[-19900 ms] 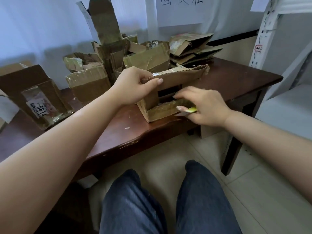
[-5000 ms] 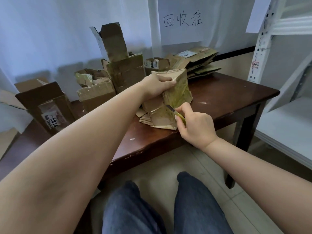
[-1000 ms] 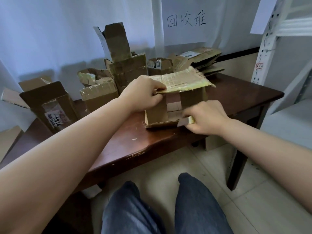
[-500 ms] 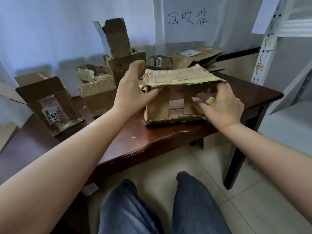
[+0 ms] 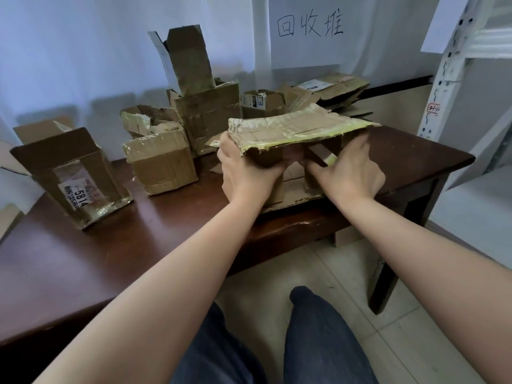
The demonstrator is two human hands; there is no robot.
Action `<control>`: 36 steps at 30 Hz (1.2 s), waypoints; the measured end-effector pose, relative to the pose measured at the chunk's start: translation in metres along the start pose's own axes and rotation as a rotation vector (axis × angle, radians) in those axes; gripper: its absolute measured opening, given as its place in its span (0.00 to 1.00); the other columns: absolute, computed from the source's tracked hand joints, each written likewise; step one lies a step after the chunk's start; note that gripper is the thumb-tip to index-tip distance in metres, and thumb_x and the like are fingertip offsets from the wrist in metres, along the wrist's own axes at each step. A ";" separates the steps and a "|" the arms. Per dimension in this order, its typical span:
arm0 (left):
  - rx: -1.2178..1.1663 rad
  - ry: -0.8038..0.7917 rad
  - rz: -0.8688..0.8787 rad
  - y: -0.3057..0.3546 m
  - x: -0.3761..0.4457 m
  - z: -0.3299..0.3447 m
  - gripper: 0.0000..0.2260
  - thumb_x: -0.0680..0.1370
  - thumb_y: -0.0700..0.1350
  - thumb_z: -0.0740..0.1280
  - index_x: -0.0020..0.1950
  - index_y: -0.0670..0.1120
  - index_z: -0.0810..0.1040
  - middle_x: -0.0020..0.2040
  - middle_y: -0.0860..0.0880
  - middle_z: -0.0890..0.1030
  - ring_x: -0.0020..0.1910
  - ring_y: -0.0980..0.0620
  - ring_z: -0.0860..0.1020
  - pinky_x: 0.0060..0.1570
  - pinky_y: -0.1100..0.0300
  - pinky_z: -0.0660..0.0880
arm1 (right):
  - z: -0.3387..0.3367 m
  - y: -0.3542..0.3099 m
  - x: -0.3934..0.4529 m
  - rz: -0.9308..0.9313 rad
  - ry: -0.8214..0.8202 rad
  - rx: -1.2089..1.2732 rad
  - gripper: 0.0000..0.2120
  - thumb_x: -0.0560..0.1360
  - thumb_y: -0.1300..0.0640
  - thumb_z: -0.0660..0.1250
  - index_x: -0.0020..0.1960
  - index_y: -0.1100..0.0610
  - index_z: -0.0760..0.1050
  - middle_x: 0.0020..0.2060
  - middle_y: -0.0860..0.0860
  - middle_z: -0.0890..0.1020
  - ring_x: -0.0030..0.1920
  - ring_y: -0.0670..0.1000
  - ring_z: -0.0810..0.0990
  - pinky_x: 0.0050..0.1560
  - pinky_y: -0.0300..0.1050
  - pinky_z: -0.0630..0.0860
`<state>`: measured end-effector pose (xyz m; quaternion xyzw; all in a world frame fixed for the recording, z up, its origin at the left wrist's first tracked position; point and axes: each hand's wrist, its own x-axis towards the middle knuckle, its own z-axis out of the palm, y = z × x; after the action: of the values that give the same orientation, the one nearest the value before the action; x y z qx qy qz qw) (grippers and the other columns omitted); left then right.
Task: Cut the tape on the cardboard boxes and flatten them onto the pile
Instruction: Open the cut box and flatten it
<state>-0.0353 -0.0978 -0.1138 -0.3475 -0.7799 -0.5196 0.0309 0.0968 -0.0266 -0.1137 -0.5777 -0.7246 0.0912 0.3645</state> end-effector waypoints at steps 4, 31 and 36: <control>0.034 0.041 -0.042 0.003 -0.005 0.009 0.59 0.55 0.67 0.78 0.75 0.53 0.49 0.72 0.48 0.60 0.69 0.45 0.68 0.60 0.48 0.70 | 0.006 -0.004 0.005 0.005 -0.002 -0.027 0.52 0.63 0.28 0.68 0.70 0.65 0.57 0.65 0.58 0.70 0.56 0.62 0.78 0.40 0.48 0.67; 0.155 -0.321 0.384 -0.014 0.019 -0.051 0.33 0.74 0.28 0.58 0.78 0.46 0.58 0.76 0.46 0.63 0.74 0.47 0.63 0.69 0.65 0.61 | -0.017 0.075 0.021 -0.112 -0.036 0.426 0.10 0.76 0.51 0.64 0.57 0.51 0.76 0.48 0.51 0.81 0.52 0.57 0.77 0.46 0.47 0.72; 0.211 -0.395 0.483 -0.006 0.019 -0.041 0.32 0.74 0.28 0.58 0.77 0.44 0.60 0.77 0.45 0.61 0.76 0.49 0.58 0.69 0.70 0.52 | -0.028 0.088 0.025 -0.048 -0.012 0.489 0.06 0.76 0.51 0.65 0.44 0.53 0.74 0.35 0.48 0.76 0.43 0.53 0.75 0.40 0.45 0.66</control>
<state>-0.0658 -0.1238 -0.0916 -0.6114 -0.7153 -0.3364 0.0374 0.1809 0.0159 -0.1316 -0.4543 -0.6967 0.2588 0.4911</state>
